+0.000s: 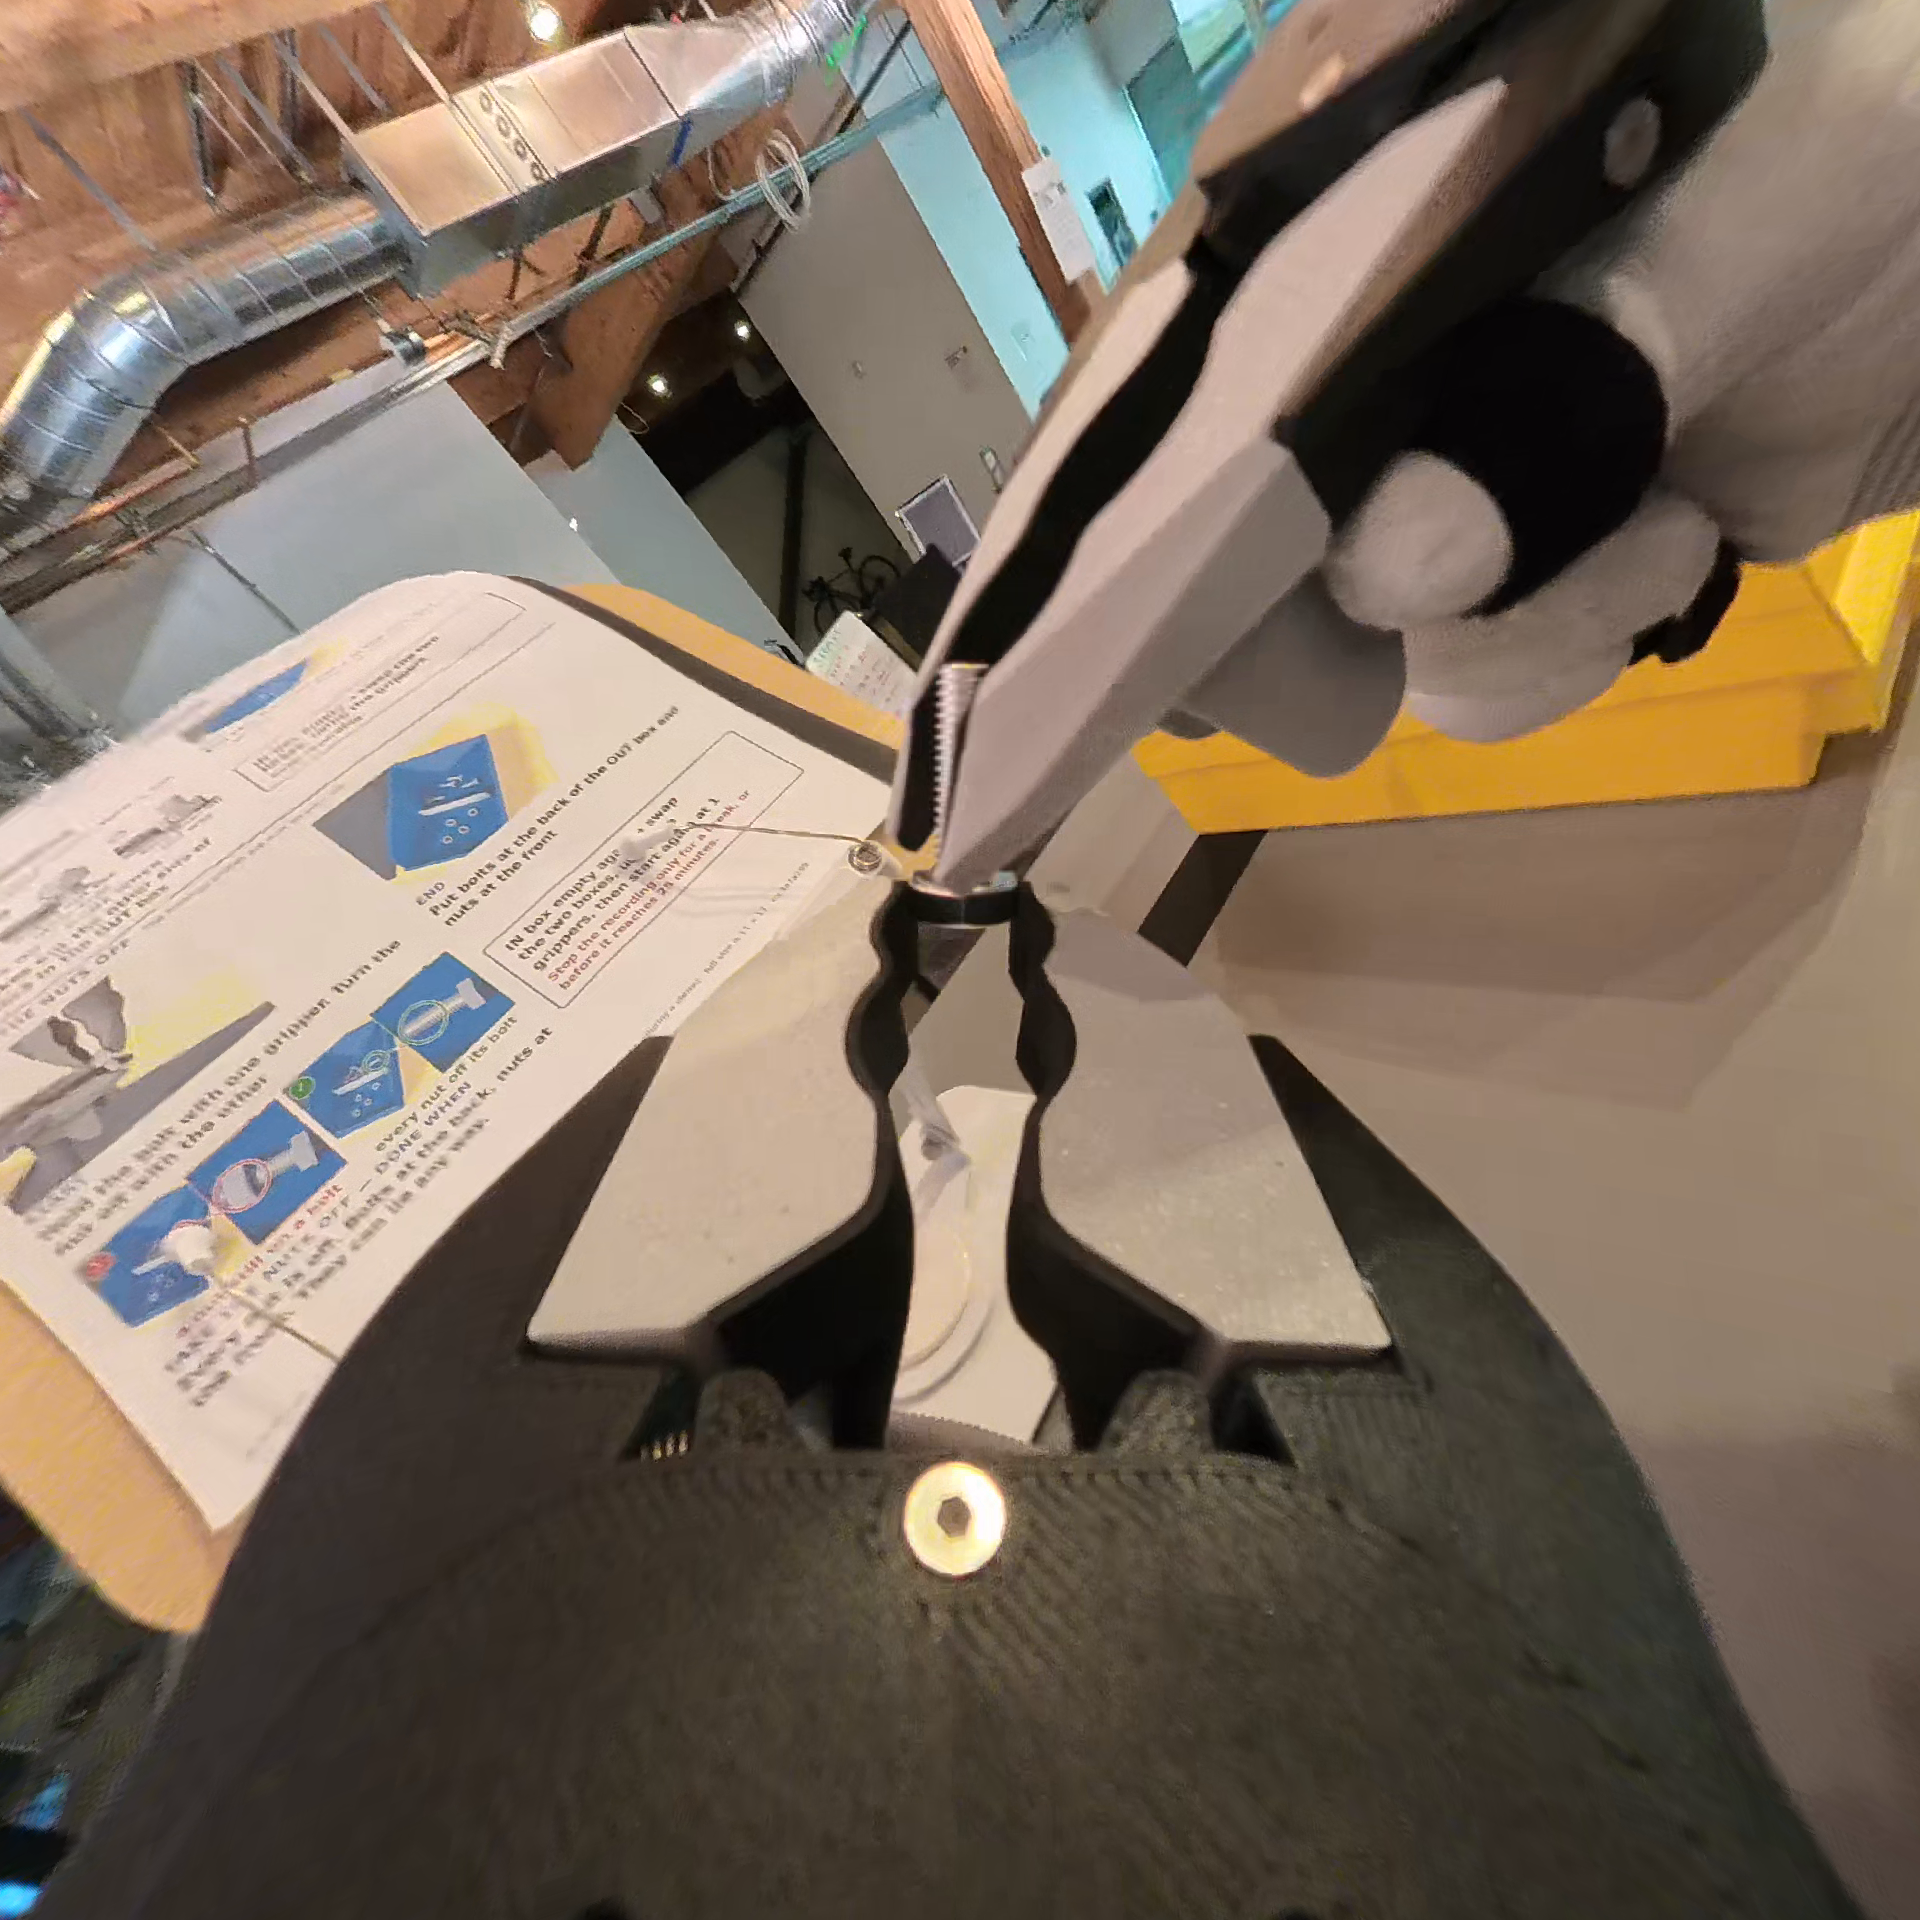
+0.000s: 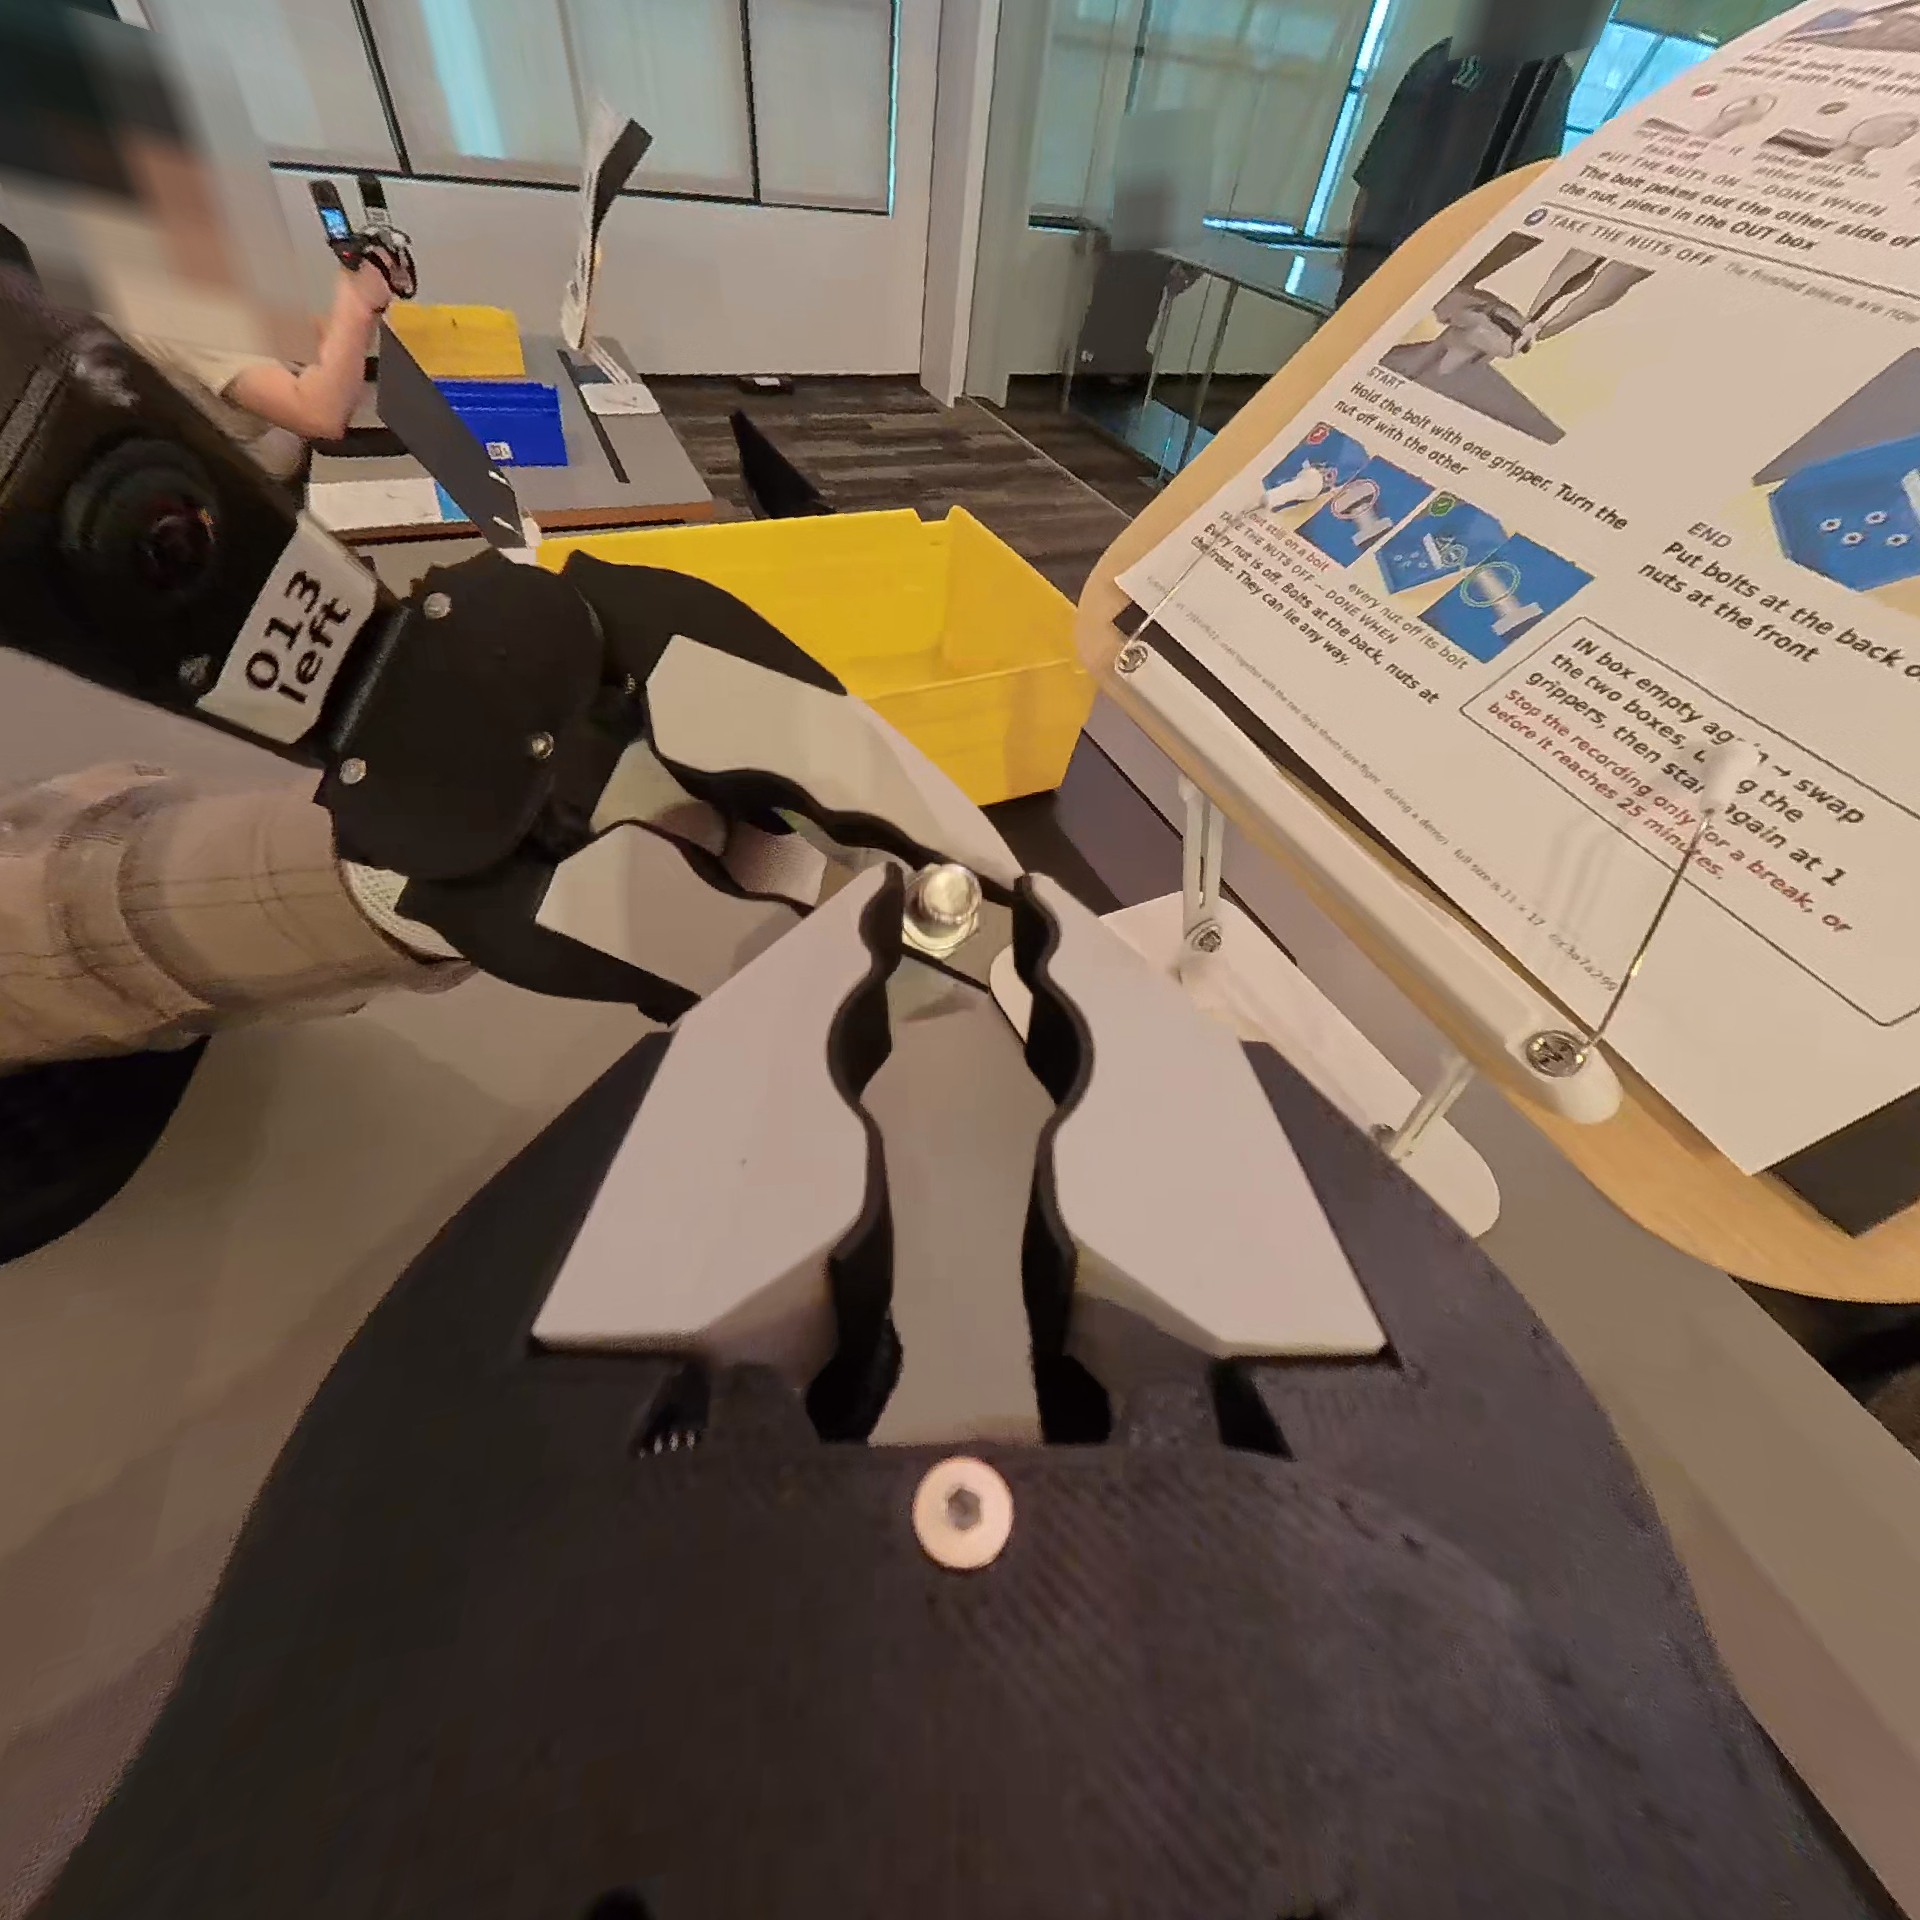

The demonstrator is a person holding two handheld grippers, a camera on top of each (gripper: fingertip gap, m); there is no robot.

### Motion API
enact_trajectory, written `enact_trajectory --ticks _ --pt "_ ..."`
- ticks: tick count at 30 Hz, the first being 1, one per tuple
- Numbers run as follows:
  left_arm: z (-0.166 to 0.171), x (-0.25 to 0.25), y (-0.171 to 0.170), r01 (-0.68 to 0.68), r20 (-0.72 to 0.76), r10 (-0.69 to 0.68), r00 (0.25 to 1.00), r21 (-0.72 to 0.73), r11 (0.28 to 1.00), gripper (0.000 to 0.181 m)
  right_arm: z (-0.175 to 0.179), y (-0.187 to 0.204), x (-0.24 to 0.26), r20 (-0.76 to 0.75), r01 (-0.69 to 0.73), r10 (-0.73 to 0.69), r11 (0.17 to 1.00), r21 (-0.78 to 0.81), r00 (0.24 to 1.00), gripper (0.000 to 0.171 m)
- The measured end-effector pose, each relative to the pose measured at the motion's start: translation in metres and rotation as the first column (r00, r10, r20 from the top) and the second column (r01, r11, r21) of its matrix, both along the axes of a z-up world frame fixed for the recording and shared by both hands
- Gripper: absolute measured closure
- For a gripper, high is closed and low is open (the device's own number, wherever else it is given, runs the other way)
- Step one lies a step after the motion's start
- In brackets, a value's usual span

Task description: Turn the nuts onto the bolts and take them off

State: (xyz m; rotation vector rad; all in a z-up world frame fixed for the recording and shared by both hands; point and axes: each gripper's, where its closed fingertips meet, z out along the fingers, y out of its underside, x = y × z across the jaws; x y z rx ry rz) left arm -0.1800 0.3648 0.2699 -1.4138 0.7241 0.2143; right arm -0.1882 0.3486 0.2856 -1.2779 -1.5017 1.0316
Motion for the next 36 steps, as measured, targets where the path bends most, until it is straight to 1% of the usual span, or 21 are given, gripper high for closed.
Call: enact_trajectory --ticks 2,5,6,15,16,18,20,21,22,24,25,27,28,31,34,36 --pt "0.003 0.001 -0.001 0.026 0.060 -0.025 0.998 -0.017 1.000 0.164 0.003 -0.001 0.000 -0.029 -0.014 0.015 1.000 0.005 0.999 0.152" --pt "0.007 0.000 -0.002 0.055 0.134 -0.051 0.990 -0.025 0.998 0.163 0.008 -0.005 -0.003 -0.075 -0.041 0.043 0.999 0.033 0.996 0.163" --pt "0.008 -0.001 -0.002 0.058 0.149 -0.054 0.987 -0.022 0.998 0.163 0.010 -0.006 -0.004 -0.089 -0.040 0.044 0.998 0.047 0.995 0.163" --pt "0.018 0.001 -0.007 0.103 0.211 -0.094 0.973 -0.031 0.994 0.163 0.020 -0.010 -0.005 -0.159 -0.082 0.082 0.997 0.006 0.984 0.163" --pt "0.018 0.002 -0.007 0.100 0.209 -0.092 0.974 -0.029 0.995 0.158 0.023 -0.008 -0.004 -0.173 -0.079 0.076 0.997 -0.009 0.982 0.163" --pt "0.018 0.000 -0.005 0.083 0.199 -0.073 0.977 -0.045 0.996 0.133 0.029 0.003 0.004 -0.201 -0.040 0.036 0.999 -0.017 0.979 0.164" --pt "0.020 -0.003 -0.005 0.068 0.181 -0.059 0.982 -0.042 0.997 0.129 0.033 0.027 0.020 -0.206 0.047 -0.049 0.999 -0.014 0.977 0.164" --pt "0.022 -0.006 -0.006 0.060 0.176 -0.052 0.983 -0.041 0.997 0.129 0.034 0.042 0.031 -0.207 0.100 -0.101 0.995 -0.018 0.973 0.164" --pt "0.025 -0.009 -0.007 0.054 0.172 -0.048 0.984 -0.033 0.998 0.135 0.034 0.062 0.045 -0.209 0.176 -0.177 0.984 -0.023 0.962 0.164" --pt "0.029 -0.017 -0.008 0.024 0.148 -0.021 0.989 -0.021 0.999 0.146 0.024 0.112 0.078 -0.169 0.384 -0.382 0.923 -0.020 0.909 0.164" --pt "0.029 -0.021 -0.008 0.005 0.124 -0.002 0.992 -0.020 1.000 0.148 0.017 0.136 0.097 -0.145 0.481 -0.477 0.877 -0.008 0.867 0.164" --pt "0.030 -0.026 -0.009 -0.019 0.085 0.020 0.996 -0.009 1.000 0.151 -0.003 0.184 0.138 -0.080 0.666 -0.663 0.746 0.013 0.744 0.164" --pt "0.031 -0.028 -0.010 -0.026 0.082 0.027 0.996 -0.009 1.000 0.152 -0.017 0.202 0.156 -0.027 0.726 -0.725 0.687 0.023 0.688 0.164" --pt "0.031 -0.032 -0.010 -0.028 0.088 0.029 0.996 -0.017 0.999 0.153 -0.063 0.243 0.198 0.114 0.832 -0.830 0.553 0.036 0.546 0.164" --pt "0.026 -0.037 -0.007 -0.050 0.065 0.053 0.997 -0.037 0.998 0.154 -0.104 0.259 0.220 0.272 0.865 -0.842 0.498 0.059 0.466 0.164" --pt "0.024 -0.040 -0.006 -0.050 0.067 0.052 0.996 -0.043 0.998 0.154 -0.120 0.264 0.226 0.330 0.869 -0.835 0.489 0.079 0.441 0.164"
